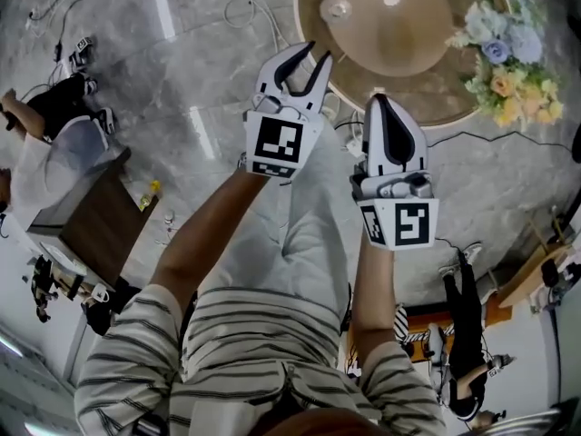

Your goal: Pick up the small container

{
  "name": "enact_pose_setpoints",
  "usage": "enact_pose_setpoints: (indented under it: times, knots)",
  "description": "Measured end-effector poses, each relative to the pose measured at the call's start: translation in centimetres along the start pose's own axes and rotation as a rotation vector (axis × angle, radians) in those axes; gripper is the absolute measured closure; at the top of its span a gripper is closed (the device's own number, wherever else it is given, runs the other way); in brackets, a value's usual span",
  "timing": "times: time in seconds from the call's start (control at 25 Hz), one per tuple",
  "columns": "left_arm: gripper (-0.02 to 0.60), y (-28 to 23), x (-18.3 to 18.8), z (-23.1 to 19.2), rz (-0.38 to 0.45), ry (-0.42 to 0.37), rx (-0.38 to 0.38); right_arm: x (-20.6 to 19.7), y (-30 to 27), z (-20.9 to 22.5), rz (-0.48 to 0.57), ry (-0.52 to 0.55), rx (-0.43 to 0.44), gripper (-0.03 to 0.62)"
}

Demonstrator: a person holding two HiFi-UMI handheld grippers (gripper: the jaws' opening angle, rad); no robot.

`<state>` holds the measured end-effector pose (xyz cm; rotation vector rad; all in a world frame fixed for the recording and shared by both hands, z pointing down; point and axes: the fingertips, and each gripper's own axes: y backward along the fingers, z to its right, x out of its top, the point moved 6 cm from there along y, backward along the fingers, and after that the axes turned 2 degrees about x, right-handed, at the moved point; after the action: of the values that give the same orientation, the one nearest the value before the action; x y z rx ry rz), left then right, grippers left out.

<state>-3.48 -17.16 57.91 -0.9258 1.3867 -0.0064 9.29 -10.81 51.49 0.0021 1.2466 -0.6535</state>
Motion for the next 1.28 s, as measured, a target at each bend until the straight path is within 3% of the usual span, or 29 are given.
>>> enact_pose_setpoints:
  times: [0.44, 0.8, 1.28]
  knots:
    - [0.391, -5.6, -5.6, -0.7, -0.083, -0.014, 0.013, -3.6, -1.7, 2.1, -0.005, -0.009, -0.010, 0.583]
    - [0.279, -9.6, -7.4, -1.7, -0.095, -0.032, 0.028, -5.2, -2.0, 3.1, -0.017, -0.025, -0.022, 0.583]
    - [0.224, -14.4, -9.4, -2.2, -0.096, -0.056, 0.024, -7.2, -2.9, 4.2, -0.024, -0.050, -0.053, 0.583]
